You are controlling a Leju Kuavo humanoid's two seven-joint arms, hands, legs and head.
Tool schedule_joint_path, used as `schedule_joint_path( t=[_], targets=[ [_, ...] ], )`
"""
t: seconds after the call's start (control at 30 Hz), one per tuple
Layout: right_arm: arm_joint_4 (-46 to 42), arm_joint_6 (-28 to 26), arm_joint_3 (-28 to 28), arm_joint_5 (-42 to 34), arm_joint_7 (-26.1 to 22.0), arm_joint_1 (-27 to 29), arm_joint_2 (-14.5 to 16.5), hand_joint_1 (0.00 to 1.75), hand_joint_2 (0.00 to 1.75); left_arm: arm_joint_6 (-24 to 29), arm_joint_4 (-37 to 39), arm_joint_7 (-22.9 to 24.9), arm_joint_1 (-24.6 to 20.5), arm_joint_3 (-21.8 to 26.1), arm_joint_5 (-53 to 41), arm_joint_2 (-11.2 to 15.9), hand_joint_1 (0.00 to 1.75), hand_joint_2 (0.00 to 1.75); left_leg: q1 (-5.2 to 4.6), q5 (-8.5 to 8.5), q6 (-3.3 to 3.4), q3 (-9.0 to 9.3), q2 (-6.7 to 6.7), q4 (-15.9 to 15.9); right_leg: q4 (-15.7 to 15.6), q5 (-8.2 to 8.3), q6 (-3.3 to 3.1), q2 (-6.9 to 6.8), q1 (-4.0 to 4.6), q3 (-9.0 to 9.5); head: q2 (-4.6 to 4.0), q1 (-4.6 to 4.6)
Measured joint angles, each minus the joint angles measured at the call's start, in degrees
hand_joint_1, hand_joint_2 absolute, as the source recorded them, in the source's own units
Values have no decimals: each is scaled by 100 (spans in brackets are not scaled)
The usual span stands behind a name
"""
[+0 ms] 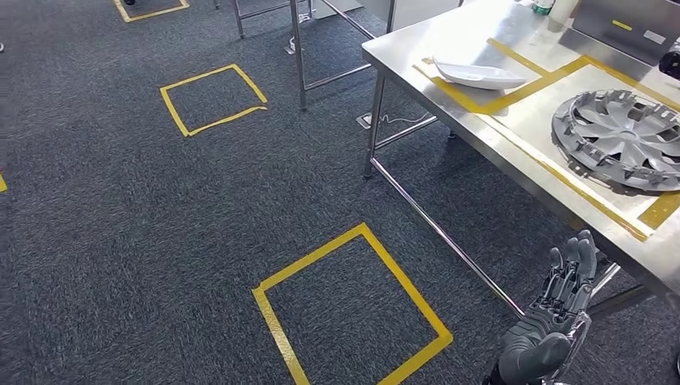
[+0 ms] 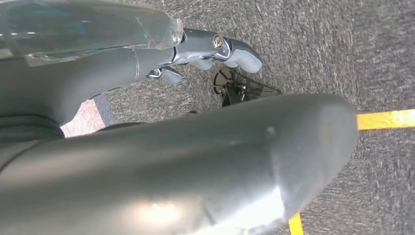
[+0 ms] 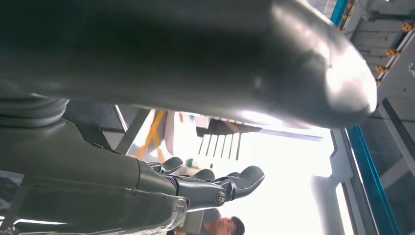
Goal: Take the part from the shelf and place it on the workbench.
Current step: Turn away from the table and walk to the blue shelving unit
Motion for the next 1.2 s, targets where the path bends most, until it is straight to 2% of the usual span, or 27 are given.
schedule_joint_path(
  t=[0.03, 0.07, 0.13, 0.17, 0.2, 0.27, 0.3, 0.33, 0.4, 0.47, 0.5, 0.53, 0.57, 0.6, 0.67, 0.7, 0.77, 0.8, 0.87, 0.9, 0.93, 0.97, 1.0, 1.03, 1.07, 1.13, 1.2],
  targets=[
    [1, 0, 7, -8, 0, 2, -3, 0, 0, 0, 0, -4, 1, 0, 0, 5, 0, 0, -2, 1, 0, 9, -80, 2, -216, 172, -24, 22, 0, 86, 0, 0],
    [1, 1, 15, -14, 0, 3, -4, 0, 0, 1, 1, -10, 2, 0, 1, 10, 0, 0, -2, 2, -1, 21, -162, 4, -628, 411, -51, 85, -2, 268, 0, 1],
    [-1, 2, 28, -28, -2, 16, -7, 0, 0, 2, 1, -26, -2, 0, 10, 16, 0, 0, -7, 7, -26, 17, -310, 19, -1417, 733, -82, 323, -17, 614, 0, -1],
    [-2, 2, 34, -33, -3, 34, -8, 0, 0, 2, 0, -34, -1, 0, 16, 20, 0, 0, -3, 16, -52, -4, -374, 26, -1632, 793, -85, 413, -17, 702, 0, -2],
    [-4, 2, 40, -36, -4, 60, -9, 0, 0, 2, 0, -40, 7, 0, 22, 21, 0, 0, 6, 29, -84, -30, -430, 30, -1701, 787, -84, 450, -12, 724, 0, -4],
    [-16, 2, 68, -21, -5, 111, -7, 0, 0, 2, 0, -46, 42, 0, 26, 22, 0, 0, 30, 49, -149, -69, -514, 26, -1732, 810, -107, 349, -1, 739, 0, -5],
    [-23, 2, 87, -11, -6, 126, -5, 0, 0, 3, 0, -48, 60, 0, 26, 22, 0, 0, 25, 16, -174, -92, -443, 62, -1751, 828, -131, 287, -6, 752, 0, -8],
    [-31, 3, 106, -4, -8, 144, -2, 0, 0, 4, -1, -49, 71, 0, 26, 22, 0, 0, 15, -80, -195, -153, -307, 189, -1773, 845, -158, 214, -12, 763, 0, -17],
    [-31, 13, 128, -55, -10, 202, -2, 0, 0, 15, -1, -43, 72, 0, 30, 22, 0, 0, -2, -436, -218, -428, 42, 797, -1790, 857, -192, 51, -9, 765, 0, -32],
    [-5, 19, 148, -168, -11, 236, -14, 0, 0, 34, 0, -22, 73, 2, 49, 22, 0, 0, 4, -725, -233, -761, 172, 1516, -1788, 853, -201, -122, 1, 755, 0, -39],
    [16, 8, 174, -222, -11, 228, -25, 0, 0, 45, 0, -13, 76, 3, 71, 22, 0, 0, 8, -730, -236, -818, 190, 1646, -1788, 851, -201, -200, 2, 750, 0, -41],
    [38, -9, 210, -261, -11, 212, -38, 0, 0, 53, 0, -8, 79, 6, 94, 23, 0, 0, 12, -634, -238, -758, 210, 1551, -1787, 849, -198, -273, 2, 750, 0, -41],
    [58, -27, 258, -278, -11, 196, -52, 0, 0, 59, -1, -12, 80, 11, 123, 25, 0, 0, 16, -458, -236, -569, 267, 1217, -1787, 844, -191, -338, 1, 757, 0, -43],
    [73, -42, 308, -282, -11, 181, -64, 0, 0, 64, -3, -22, 78, 18, 153, 27, 0, 0, 16, -292, -233, -323, 390, 778, -1787, 835, -177, -395, 6, 770, 0, -44],
    [89, -55, 398, -268, -11, 152, -84, 0, 0, 69, -6, -54, 65, 32, 203, 29, 0, 0, -8, -100, -202, 34, 584, 127, -1779, 806, -130, -489, 38, 792, 0, -31],
    [92, -57, 432, -265, -11, 139, -90, 0, 0, 74, -7, -67, 62, 38, 217, 29, 0, 0, -24, -92, -182, 84, 614, 18, -1776, 796, -106, -532, 51, 801, 0, -22],
    [95, -59, 478, -268, -11, 116, -103, 0, 0, 93, -8, -79, 68, 45, 230, 31, 0, 0, -39, -79, -123, 64, 499, 6, -1776, 778, -60, -614, 49, 817, 0, -13],
    [96, -59, 492, -275, -11, 104, -109, 0, 0, 103, -8, -80, 73, 48, 230, 31, 0, 0, -32, -66, -92, 59, 437, 0, -1744, 740, -28, -566, 35, 811, 0, -12],
    [96, -60, 511, -297, -11, 90, -132, 0, 0, 119, -8, -82, 72, 48, 226, 30, 0, 0, -6, -33, -24, 54, 314, -16, -1376, 494, 28, -294, 10, 661, 0, 4],
    [97, -60, 516, -310, -11, 89, -151, 0, 0, 120, -8, -82, 70, 48, 222, 28, 0, 0, -4, -24, -3, 44, 250, -14, -1007, 300, 44, -136, 3, 495, 0, 15],
    [101, -61, 518, -321, -11, 89, -175, 0, 0, 121, -8, -82, 70, 48, 215, 26, 0, 0, -9, -17, 13, 35, 181, -12, -569, 109, 48, -53, 2, 291, 0, 20],
    [105, -61, 517, -332, -11, 89, -199, 0, 0, 120, -8, -82, 73, 48, 210, 24, 0, 0, -15, -13, 19, 29, 107, -9, -202, -13, 46, -23, 3, 107, 0, 19],
    [110, -61, 516, -338, -11, 88, -221, 0, 0, 120, -8, -82, 77, 48, 204, 22, 0, 0, -20, -10, 23, 28, 30, -7, -12, -27, 34, -10, 4, 2, 0, 17],
    [115, -61, 516, -345, -11, 85, -239, 0, 0, 120, -8, -83, 79, 48, 201, 21, 0, 0, -24, -9, 24, 35, -55, -6, -82, 89, 13, 8, 5, 17, 0, 17],
    [118, -61, 517, -356, -11, 80, -253, 0, 0, 120, -8, -84, 79, 48, 198, 20, 0, 0, -23, -9, 24, 46, -139, -4, -385, 295, -13, 45, 4, 142, 0, 17],
    [122, -58, 518, -376, -10, 54, -276, 0, 0, 119, -8, -85, 76, 48, 192, 10, 0, 0, -21, -7, 9, 52, -297, 5, -1253, 712, -62, 313, -13, 509, 0, 16],
    [131, -44, 518, -389, -10, 23, -298, 0, 0, 117, -8, -86, 69, 48, 184, 0, 0, 0, -4, 10, -43, 4, -428, 17, -1694, 846, -75, 551, -20, 693, 0, 10]
  ],
)
